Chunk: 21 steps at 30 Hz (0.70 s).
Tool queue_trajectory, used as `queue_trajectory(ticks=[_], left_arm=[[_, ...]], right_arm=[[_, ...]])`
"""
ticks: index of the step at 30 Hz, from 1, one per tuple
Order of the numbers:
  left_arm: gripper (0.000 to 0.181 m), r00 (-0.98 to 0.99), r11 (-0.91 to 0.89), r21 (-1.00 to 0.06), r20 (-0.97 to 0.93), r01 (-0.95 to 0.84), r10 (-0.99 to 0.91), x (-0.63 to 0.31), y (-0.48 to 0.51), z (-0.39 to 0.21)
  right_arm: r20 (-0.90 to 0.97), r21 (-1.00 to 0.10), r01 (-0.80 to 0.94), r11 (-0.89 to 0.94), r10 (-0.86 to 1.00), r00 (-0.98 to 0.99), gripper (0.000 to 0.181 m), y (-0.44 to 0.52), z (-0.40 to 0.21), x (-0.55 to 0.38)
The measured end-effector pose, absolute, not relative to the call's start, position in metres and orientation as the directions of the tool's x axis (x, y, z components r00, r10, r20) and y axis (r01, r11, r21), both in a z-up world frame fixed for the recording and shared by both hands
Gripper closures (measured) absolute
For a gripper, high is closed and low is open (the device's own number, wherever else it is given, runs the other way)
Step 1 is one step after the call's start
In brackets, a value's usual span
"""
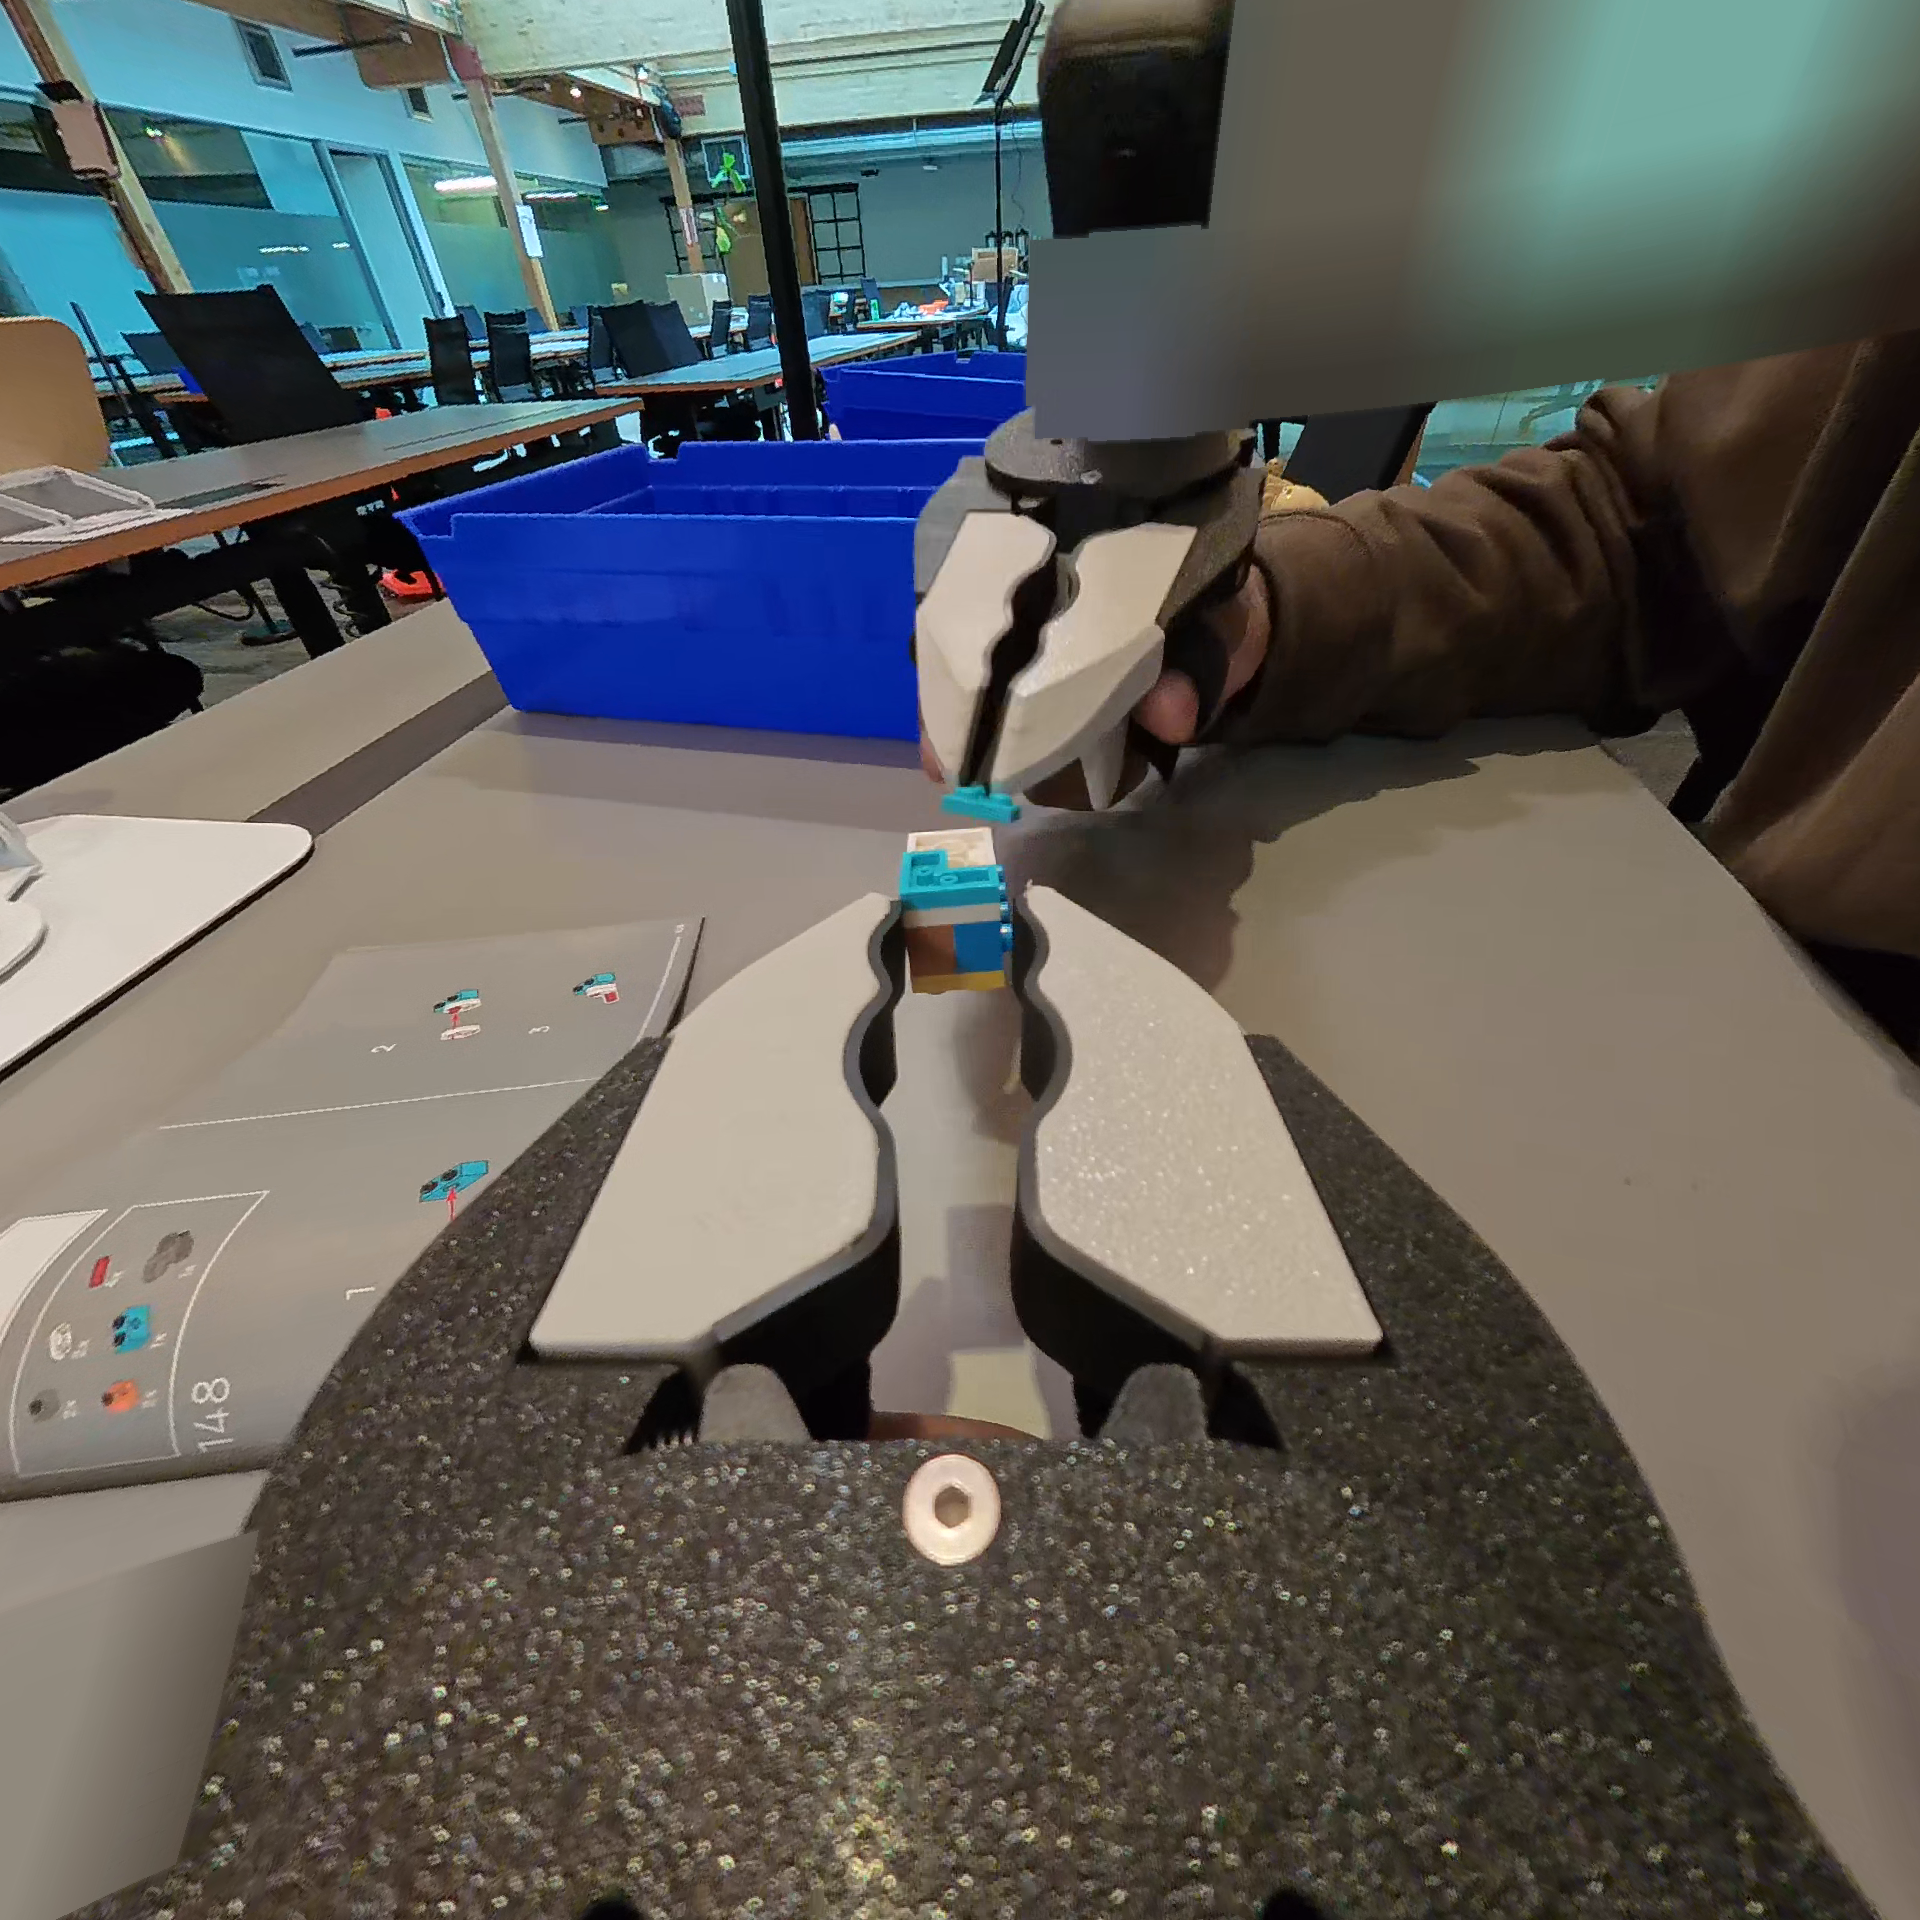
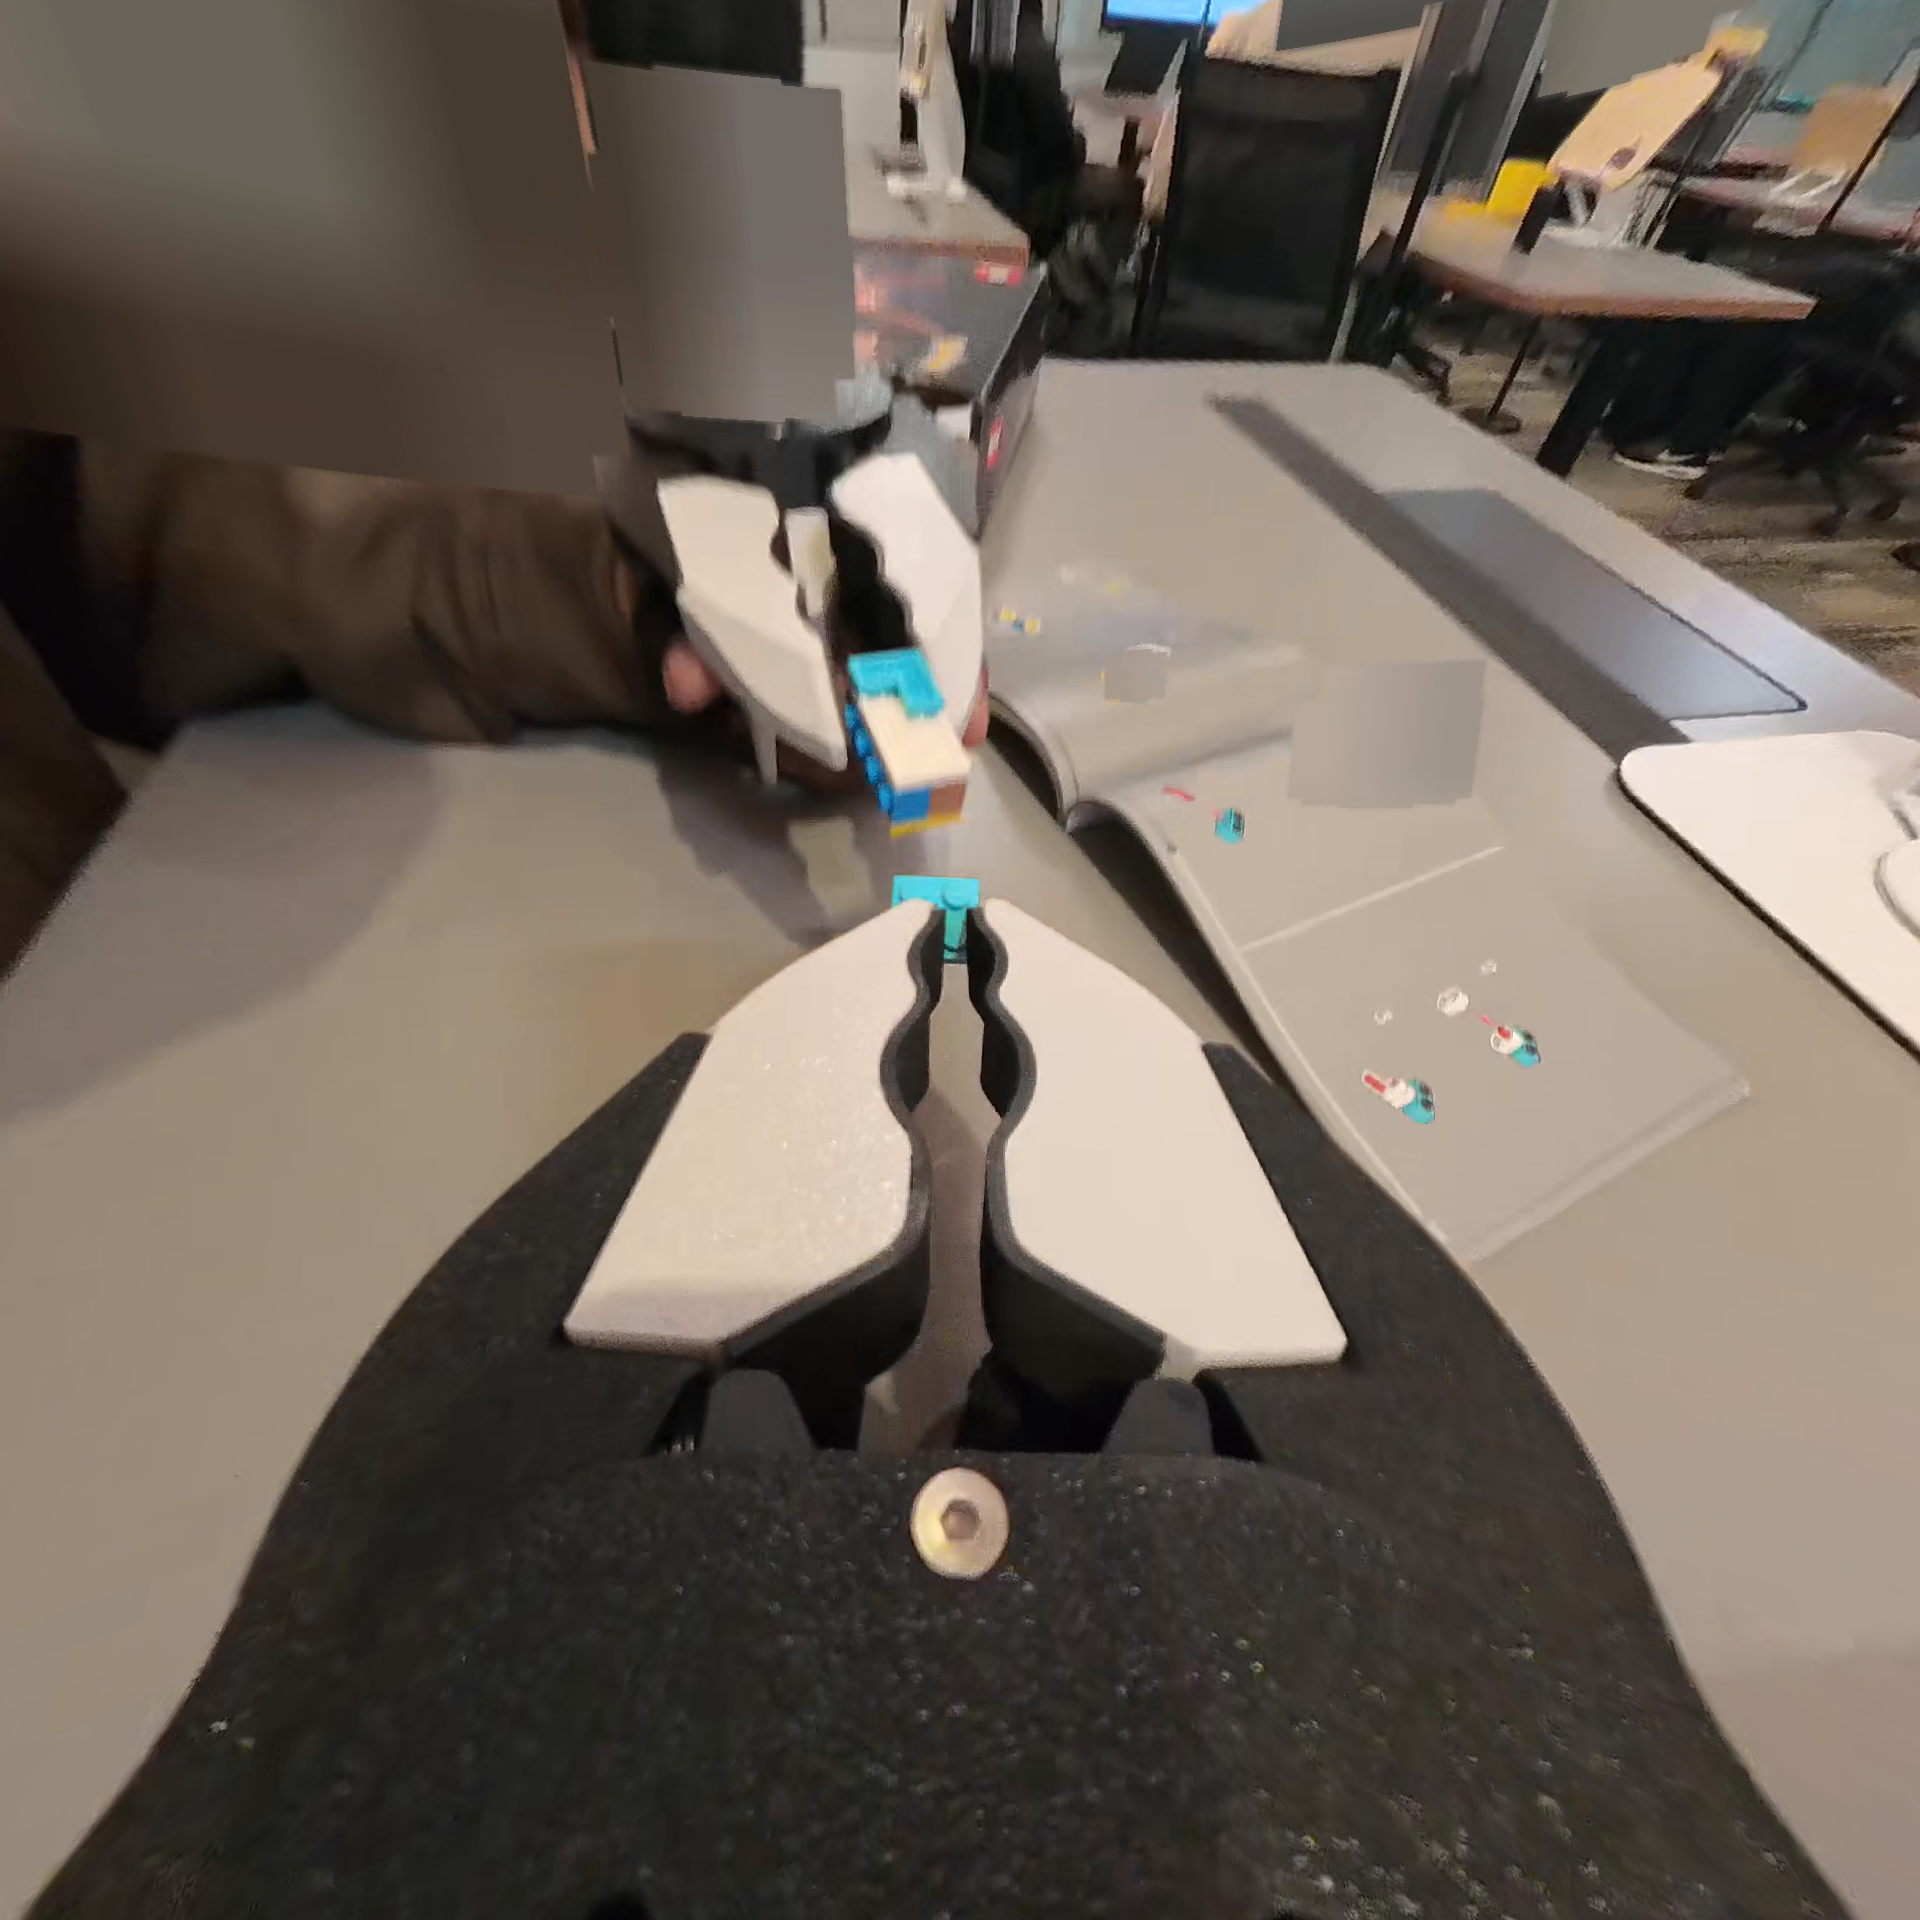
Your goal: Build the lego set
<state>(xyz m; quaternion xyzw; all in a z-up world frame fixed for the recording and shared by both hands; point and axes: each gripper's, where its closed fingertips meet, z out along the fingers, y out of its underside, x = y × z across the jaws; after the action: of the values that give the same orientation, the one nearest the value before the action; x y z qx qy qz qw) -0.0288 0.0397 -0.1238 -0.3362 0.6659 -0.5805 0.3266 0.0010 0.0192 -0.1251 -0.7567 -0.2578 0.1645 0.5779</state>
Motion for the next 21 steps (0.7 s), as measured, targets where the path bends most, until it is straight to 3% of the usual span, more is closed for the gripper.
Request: queue_trajectory(ticks=[7, 21], left_arm=[[0.162, -0.597, 0.092, -0.993, -0.029, -0.075, -0.802, -0.031, 0.03, -0.124], [0.162, -0.603, 0.058, -0.997, -0.019, -0.045, -0.798, -0.032, 0.027, -0.119]], right_arm=[[0.042, -0.981, 0.14, -0.132, 0.561, 0.827, 0.178, 0.028, -0.109, -0.009], [0.107, -0.971, 0.206, -0.118, 0.559, 0.823, 0.177, 0.032, -0.107, -0.028]])
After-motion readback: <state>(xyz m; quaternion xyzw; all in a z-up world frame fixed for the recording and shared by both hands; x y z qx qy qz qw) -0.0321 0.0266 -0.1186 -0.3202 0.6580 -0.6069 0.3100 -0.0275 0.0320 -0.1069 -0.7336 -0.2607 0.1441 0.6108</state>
